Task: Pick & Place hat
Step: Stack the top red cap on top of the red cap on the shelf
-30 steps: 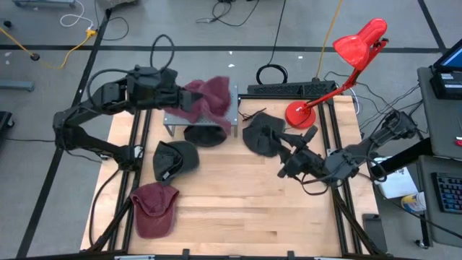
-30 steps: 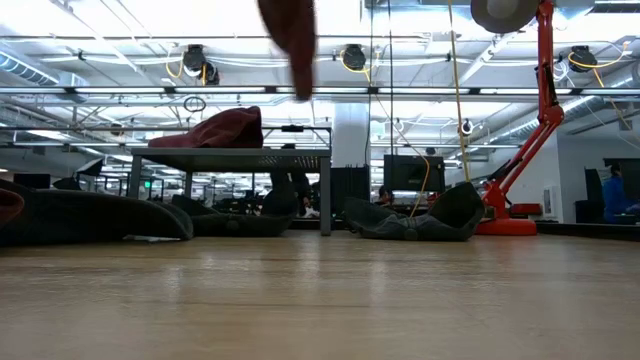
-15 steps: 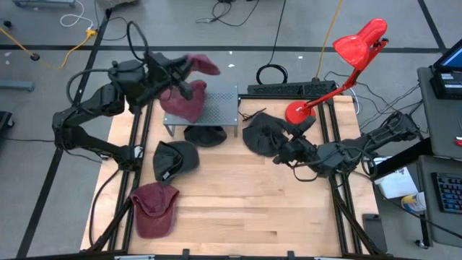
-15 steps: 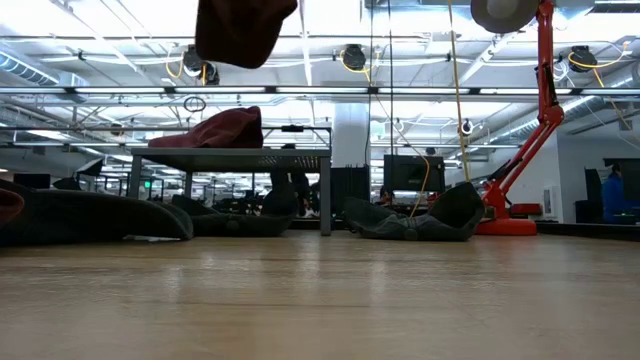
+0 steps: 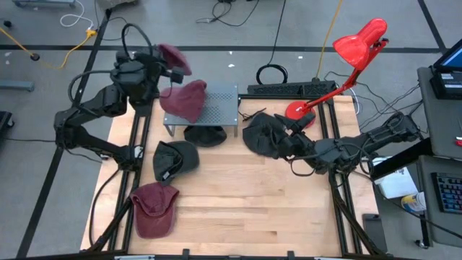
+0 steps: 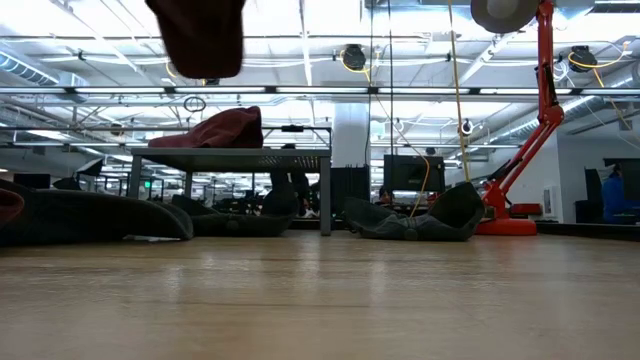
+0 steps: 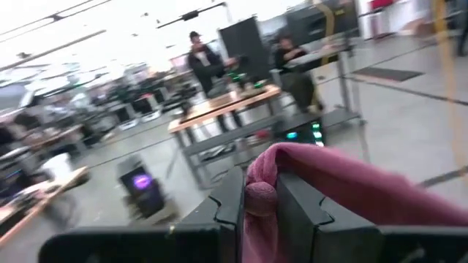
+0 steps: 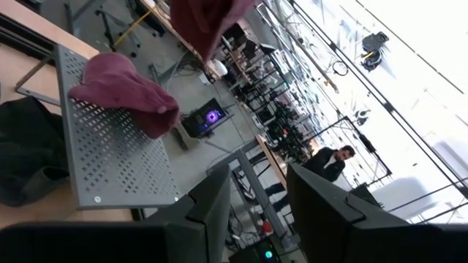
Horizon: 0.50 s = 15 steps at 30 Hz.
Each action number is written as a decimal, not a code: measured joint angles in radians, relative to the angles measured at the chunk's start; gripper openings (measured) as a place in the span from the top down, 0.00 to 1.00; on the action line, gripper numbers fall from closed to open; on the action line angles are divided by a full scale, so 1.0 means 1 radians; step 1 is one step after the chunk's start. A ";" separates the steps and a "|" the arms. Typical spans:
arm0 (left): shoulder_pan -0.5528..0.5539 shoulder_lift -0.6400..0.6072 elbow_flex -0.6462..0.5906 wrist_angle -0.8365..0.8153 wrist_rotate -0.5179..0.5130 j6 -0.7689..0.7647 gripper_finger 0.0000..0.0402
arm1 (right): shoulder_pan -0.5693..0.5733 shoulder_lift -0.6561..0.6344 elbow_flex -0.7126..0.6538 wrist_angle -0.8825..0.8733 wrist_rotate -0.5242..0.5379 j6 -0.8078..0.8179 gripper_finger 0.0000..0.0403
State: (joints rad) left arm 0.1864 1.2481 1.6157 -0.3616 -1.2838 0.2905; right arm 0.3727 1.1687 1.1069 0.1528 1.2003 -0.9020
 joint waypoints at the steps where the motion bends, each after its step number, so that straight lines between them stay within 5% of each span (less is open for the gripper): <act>1: 0.000 0.005 0.000 0.002 -0.032 -0.007 0.87 | -0.002 0.000 0.000 0.000 0.000 0.000 0.68; 8: 0.000 0.068 0.000 0.006 -0.269 -0.040 0.87 | -0.019 0.000 -0.001 0.000 0.000 0.000 0.68; 15: 0.026 0.152 0.000 0.048 -0.288 -0.099 0.87 | -0.020 0.000 -0.001 0.000 -0.044 0.002 0.68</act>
State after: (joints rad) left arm 0.2127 1.4003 1.6154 -0.3137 -1.5718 0.1912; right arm 0.3527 1.1687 1.1057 0.1527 1.1567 -0.9000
